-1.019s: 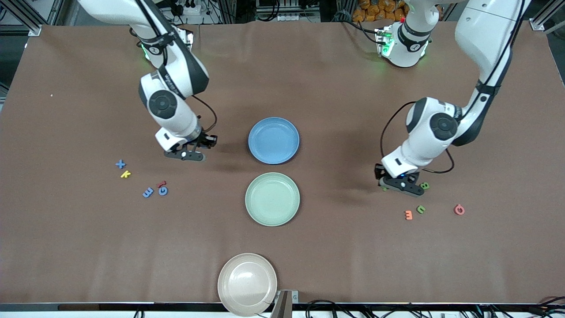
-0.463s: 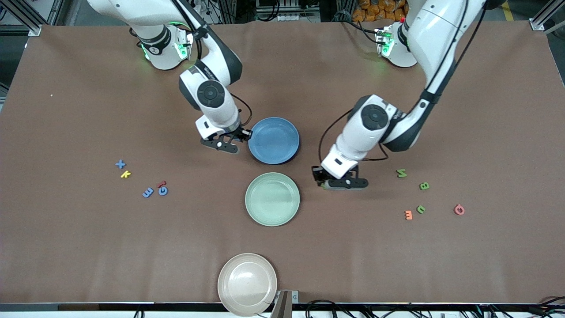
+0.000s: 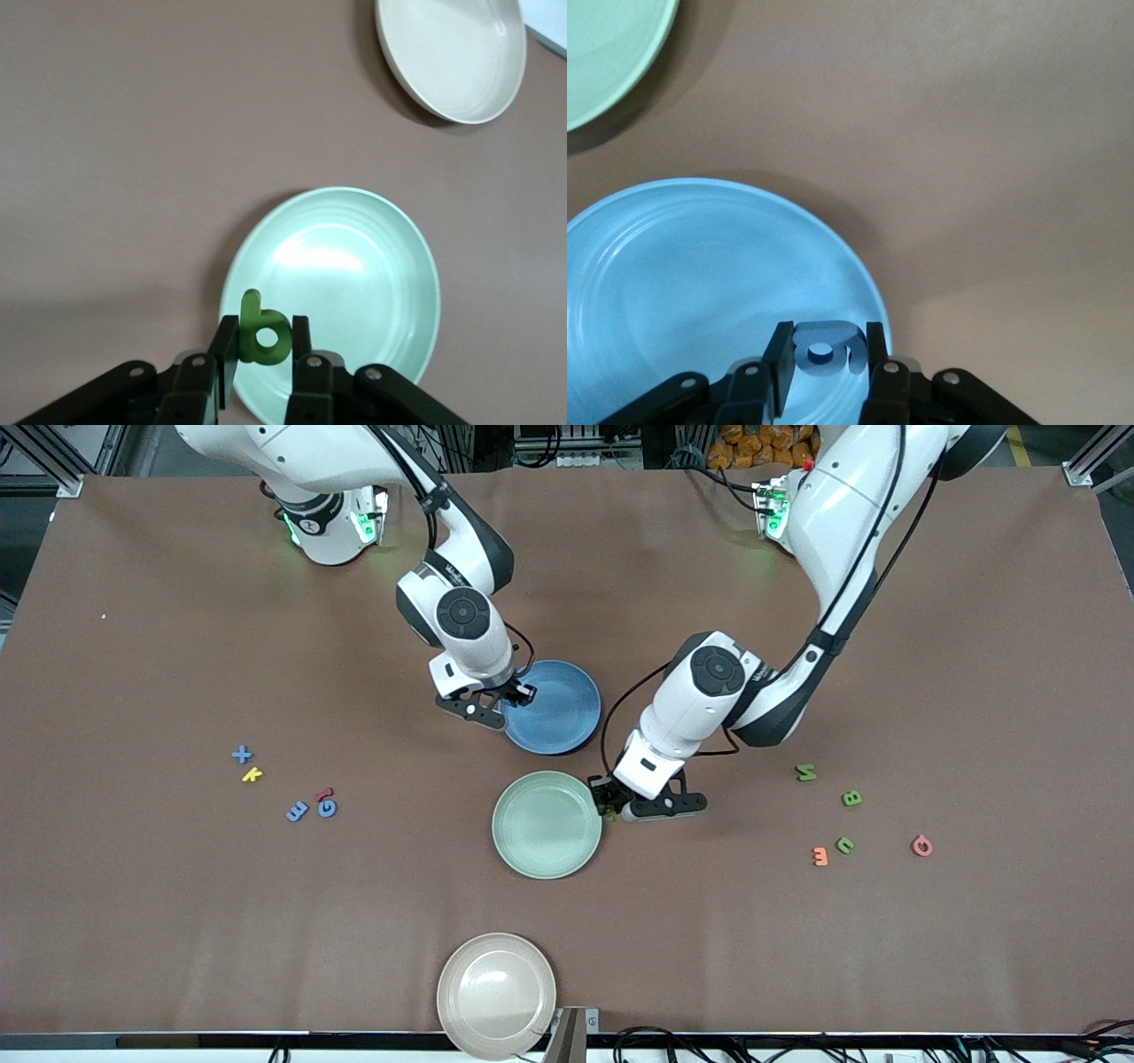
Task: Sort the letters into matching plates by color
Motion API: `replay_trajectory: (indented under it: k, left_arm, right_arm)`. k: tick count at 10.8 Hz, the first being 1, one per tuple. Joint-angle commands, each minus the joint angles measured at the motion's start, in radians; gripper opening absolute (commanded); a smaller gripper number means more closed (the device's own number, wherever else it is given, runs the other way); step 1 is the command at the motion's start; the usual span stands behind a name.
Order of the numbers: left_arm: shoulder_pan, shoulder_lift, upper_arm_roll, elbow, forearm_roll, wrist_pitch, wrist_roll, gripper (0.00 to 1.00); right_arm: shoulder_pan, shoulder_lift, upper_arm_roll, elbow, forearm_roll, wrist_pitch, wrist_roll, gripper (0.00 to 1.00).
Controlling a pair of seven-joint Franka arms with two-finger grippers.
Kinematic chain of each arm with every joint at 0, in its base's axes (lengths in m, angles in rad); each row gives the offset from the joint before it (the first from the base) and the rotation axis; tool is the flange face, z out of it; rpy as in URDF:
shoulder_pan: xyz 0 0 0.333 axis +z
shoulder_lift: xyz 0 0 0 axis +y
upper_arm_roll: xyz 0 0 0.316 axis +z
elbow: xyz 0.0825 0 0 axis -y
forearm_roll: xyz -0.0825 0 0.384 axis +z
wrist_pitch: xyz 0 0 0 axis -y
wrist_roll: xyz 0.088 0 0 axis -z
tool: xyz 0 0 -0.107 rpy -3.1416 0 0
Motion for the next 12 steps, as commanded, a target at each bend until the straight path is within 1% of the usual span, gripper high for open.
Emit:
replay_trajectory:
  k: [1, 2, 3, 4, 5, 6, 7, 8, 10, 11, 12]
  left_arm:
    - [-0.135, 0.082, 0.089, 0.055, 0.013, 0.084, -0.108, 0.0]
    - [-0.196, 0.118, 0.117, 0.075, 0.017, 0.119, -0.164, 0.0]
    - [-0.247, 0.131, 0.169, 0.076, 0.017, 0.152, -0.211, 0.05]
    - [-0.276, 0.128, 0.202, 0.075, 0.02, 0.156, -0.214, 0.57]
    - [-0.284, 0.128, 0.21, 0.073, 0.022, 0.156, -0.214, 1.0]
    - [-0.276, 0.116, 0.21, 0.067, 0.022, 0.151, -0.216, 1.0]
    - [-0.266, 0.102, 0.212, 0.051, 0.023, 0.138, -0.213, 1.0]
    - [-0.252, 0.079, 0.22, 0.046, 0.029, 0.078, -0.193, 1.0]
    - [-0.209, 0.019, 0.226, 0.047, 0.077, -0.165, -0.025, 1.0]
    - [-0.178, -0.01, 0.224, 0.034, 0.077, -0.247, 0.082, 1.0]
    - [-0.139, -0.063, 0.223, -0.03, 0.077, -0.281, 0.172, 1.0]
  right_arm:
    - [0.038, 0.069, -0.002, 0.075, 0.002, 0.003, 0.091, 0.15]
    - [0.037, 0.069, -0.002, 0.075, 0.002, 0.002, 0.093, 0.63]
    - [0.032, 0.069, -0.002, 0.075, 0.002, 0.002, 0.091, 0.82]
    - [0.025, 0.064, -0.002, 0.073, 0.002, -0.005, 0.085, 0.87]
    - [0.017, 0.058, 0.0, 0.073, 0.0, -0.009, 0.076, 0.91]
    - [0.011, 0.053, -0.002, 0.073, -0.001, -0.011, 0.073, 0.93]
    - [-0.006, 0.043, -0.002, 0.069, -0.003, -0.015, 0.043, 0.93]
    - [-0.03, 0.034, -0.002, 0.067, -0.003, -0.056, -0.023, 0.93]
    - [-0.086, 0.018, -0.008, 0.078, -0.006, -0.13, -0.141, 0.92]
    - [-0.118, 0.018, -0.014, 0.082, -0.012, -0.132, -0.203, 0.92]
    - [-0.167, 0.018, -0.014, 0.085, -0.012, -0.132, -0.296, 0.92]
